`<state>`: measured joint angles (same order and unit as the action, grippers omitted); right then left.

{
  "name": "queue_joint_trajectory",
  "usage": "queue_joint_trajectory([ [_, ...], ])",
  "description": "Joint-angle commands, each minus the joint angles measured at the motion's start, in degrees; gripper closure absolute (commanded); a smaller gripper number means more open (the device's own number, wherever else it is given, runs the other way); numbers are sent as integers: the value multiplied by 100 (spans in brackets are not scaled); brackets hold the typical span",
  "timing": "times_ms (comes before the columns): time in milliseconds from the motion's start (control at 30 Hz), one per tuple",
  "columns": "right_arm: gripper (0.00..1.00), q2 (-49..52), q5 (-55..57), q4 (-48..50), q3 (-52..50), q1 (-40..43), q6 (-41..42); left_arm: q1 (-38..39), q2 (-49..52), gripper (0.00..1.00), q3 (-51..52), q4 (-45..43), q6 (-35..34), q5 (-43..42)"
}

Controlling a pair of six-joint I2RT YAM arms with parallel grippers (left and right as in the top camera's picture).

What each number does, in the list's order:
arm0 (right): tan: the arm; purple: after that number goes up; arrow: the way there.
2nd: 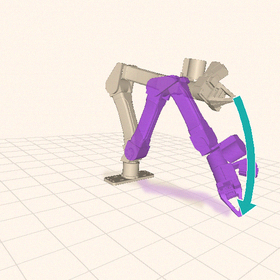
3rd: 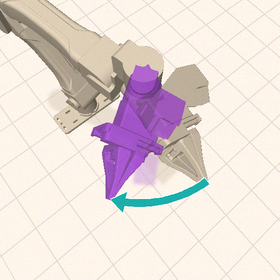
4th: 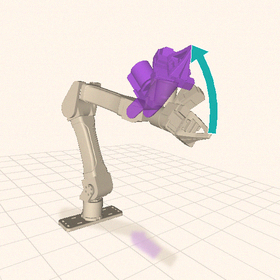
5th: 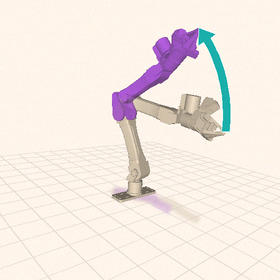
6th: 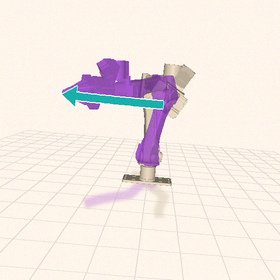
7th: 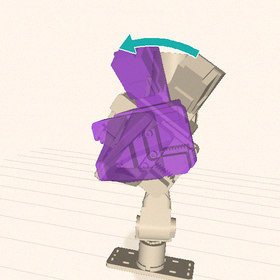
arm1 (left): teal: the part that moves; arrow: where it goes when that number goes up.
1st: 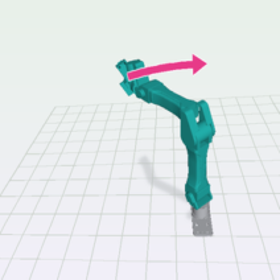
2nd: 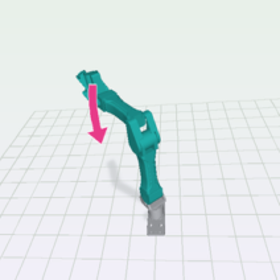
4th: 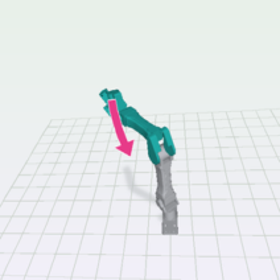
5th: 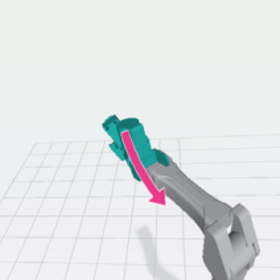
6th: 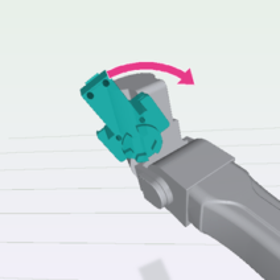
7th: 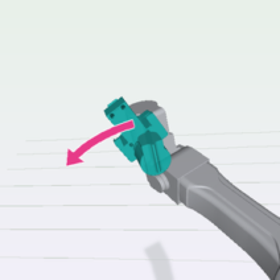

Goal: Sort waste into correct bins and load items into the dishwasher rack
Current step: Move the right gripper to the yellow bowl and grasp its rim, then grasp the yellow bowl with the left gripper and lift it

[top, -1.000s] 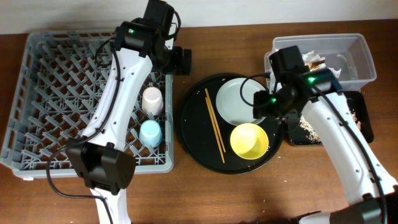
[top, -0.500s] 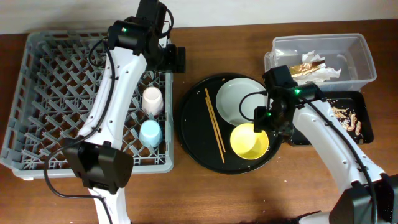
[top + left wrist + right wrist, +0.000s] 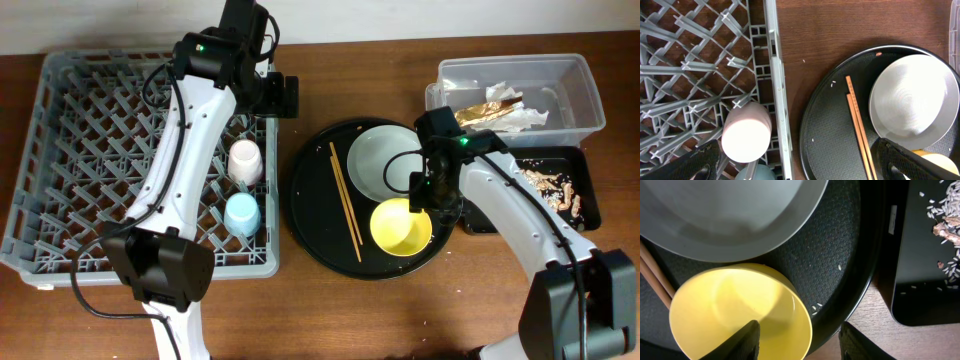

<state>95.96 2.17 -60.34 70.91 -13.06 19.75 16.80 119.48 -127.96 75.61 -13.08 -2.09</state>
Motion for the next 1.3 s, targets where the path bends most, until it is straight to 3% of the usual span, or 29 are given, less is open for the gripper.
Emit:
queue_joint_trajectory([
  [0,48,96,111,136,-122,-4,68,17,0,1,-109,-11,52,37],
  [267,50,96,98,273,-289,-4,68,44,0,1,-109,13,52,20],
  [367,51,92,-22,485,-181,63,192,68,46,1,-70,155,50,-686],
  [467,50,76,-560,426,433,472,212,315,210,1,146,186,48,-1228],
  [733,42,72,-1012,-321,2459,1346,-92,1561,610,11,249,492,50,-1143],
  [867,37,72,-997,-378,2719,1482,-131,2129,968,11,328,461,-39,-1147],
  [1133,36,74,-599,-483,2712,1508,-129,2651,1873,39,328,468,-35,-1213],
  [1267,35,74,-599,-476,2712,1508,-129,2730,2041,66,328,501,-33,-1204],
])
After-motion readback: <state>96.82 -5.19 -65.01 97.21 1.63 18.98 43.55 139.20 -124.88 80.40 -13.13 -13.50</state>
